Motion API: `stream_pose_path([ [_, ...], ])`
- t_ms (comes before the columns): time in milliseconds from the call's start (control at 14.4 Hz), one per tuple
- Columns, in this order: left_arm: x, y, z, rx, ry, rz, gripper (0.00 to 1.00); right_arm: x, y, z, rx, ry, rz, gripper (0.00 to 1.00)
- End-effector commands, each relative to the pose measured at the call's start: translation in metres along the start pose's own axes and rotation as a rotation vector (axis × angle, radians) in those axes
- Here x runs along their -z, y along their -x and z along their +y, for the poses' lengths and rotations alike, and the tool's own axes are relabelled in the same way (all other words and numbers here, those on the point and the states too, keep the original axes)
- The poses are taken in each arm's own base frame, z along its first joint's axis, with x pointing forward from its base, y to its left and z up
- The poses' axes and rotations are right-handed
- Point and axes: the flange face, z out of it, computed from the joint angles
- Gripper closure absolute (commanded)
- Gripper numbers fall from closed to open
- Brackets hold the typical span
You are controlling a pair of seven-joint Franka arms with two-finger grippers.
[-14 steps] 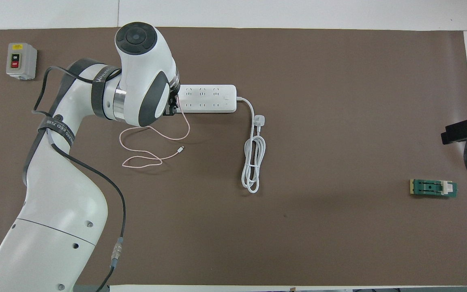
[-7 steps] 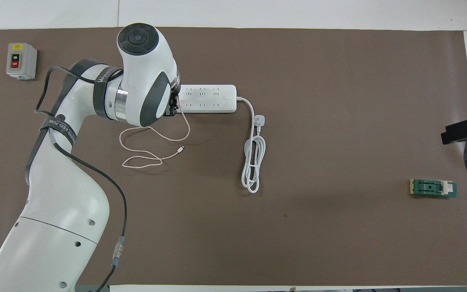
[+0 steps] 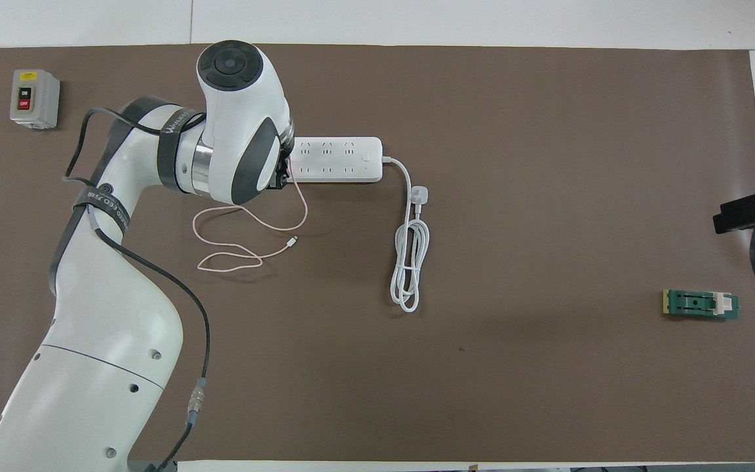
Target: Plug charger into power strip
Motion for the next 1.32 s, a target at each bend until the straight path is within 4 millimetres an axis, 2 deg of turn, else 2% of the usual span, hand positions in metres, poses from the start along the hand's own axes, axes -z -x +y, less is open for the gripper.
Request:
stream_pose_path([
  [0, -0.038, 0.002, 0.006, -0.021, -0.026, 0.033, 1.00, 0.000, 0.008, 0.002, 0.010, -0.021, 0.002, 0.00],
  [139, -0.023, -0.002, 0.007, -0.048, -0.012, 0.024, 1.00, 0.000, 0.008, 0.001, 0.012, -0.021, 0.002, 0.00],
  [208, -0.008, -0.004, 0.006, -0.061, 0.000, 0.015, 0.55, 0.000, 0.008, 0.002, 0.010, -0.021, 0.002, 0.00],
  [277, 0.006, -0.007, 0.006, -0.058, 0.012, 0.009, 0.01, 0.000, 0.008, 0.002, 0.010, -0.020, 0.000, 0.00],
  [485, 0.040, -0.018, 0.002, -0.048, 0.021, 0.006, 0.00, 0.000, 0.008, 0.002, 0.010, -0.019, 0.002, 0.00],
  [554, 0.060, -0.022, 0.002, -0.063, 0.032, 0.001, 0.00, 0.000, 0.008, 0.002, 0.010, -0.021, 0.002, 0.00],
  [693, 0.098, -0.045, 0.001, -0.132, 0.035, -0.002, 0.00, 0.000, 0.008, 0.001, 0.012, -0.019, 0.002, 0.00],
  [832, 0.130, -0.073, -0.004, -0.279, 0.047, -0.008, 0.00, 0.000, 0.008, 0.002, 0.010, -0.021, 0.002, 0.00],
  [901, 0.151, -0.100, -0.006, -0.354, 0.062, 0.019, 0.00, 0.000, 0.008, 0.001, 0.012, -0.019, 0.002, 0.00],
  [1178, 0.214, -0.196, -0.022, -0.693, 0.085, 0.087, 0.00, 0.000, 0.008, 0.002, 0.010, -0.019, 0.002, 0.00],
  [1248, 0.223, -0.224, -0.026, -0.759, 0.084, 0.091, 0.00, 0.000, 0.008, 0.002, 0.010, -0.021, 0.002, 0.00],
])
